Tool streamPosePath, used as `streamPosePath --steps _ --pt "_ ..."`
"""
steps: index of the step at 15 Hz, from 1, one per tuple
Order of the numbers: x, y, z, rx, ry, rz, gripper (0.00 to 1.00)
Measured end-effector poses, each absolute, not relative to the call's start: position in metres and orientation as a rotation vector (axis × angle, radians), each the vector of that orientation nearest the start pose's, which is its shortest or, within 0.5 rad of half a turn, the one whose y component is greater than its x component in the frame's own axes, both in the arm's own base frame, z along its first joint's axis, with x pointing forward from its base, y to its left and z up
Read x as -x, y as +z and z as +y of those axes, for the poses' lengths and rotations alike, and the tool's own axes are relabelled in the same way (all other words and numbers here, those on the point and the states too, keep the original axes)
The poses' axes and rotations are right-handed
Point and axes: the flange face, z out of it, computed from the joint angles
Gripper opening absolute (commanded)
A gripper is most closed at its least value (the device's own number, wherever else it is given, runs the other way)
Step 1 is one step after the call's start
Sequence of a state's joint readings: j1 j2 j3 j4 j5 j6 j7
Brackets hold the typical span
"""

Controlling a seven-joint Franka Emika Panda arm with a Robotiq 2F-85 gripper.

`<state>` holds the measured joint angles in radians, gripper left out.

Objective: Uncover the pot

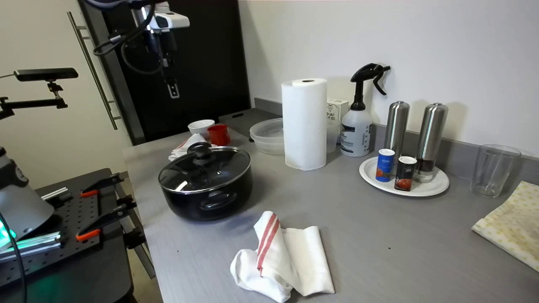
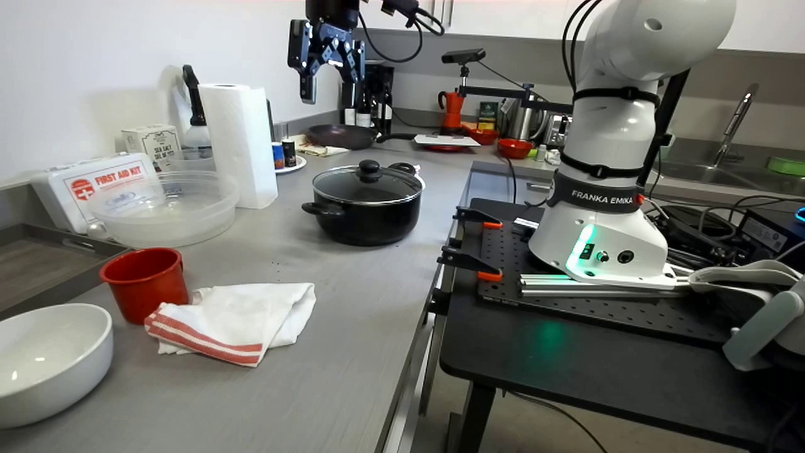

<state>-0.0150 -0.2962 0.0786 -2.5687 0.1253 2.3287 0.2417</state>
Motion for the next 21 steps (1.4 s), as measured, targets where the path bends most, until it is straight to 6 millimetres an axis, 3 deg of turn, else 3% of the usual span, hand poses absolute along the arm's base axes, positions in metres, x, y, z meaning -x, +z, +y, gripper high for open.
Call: streamPosePath --steps 10,15,21 --pt "-0.472 0.323 -0.058 2.953 0.082 0.771 1.0" --pt "-0.479 0.294 -0.092 2.911 0.161 0.918 1.0" --pt "-0.475 0.277 -0.122 2.87 0.208 1.056 1.0"
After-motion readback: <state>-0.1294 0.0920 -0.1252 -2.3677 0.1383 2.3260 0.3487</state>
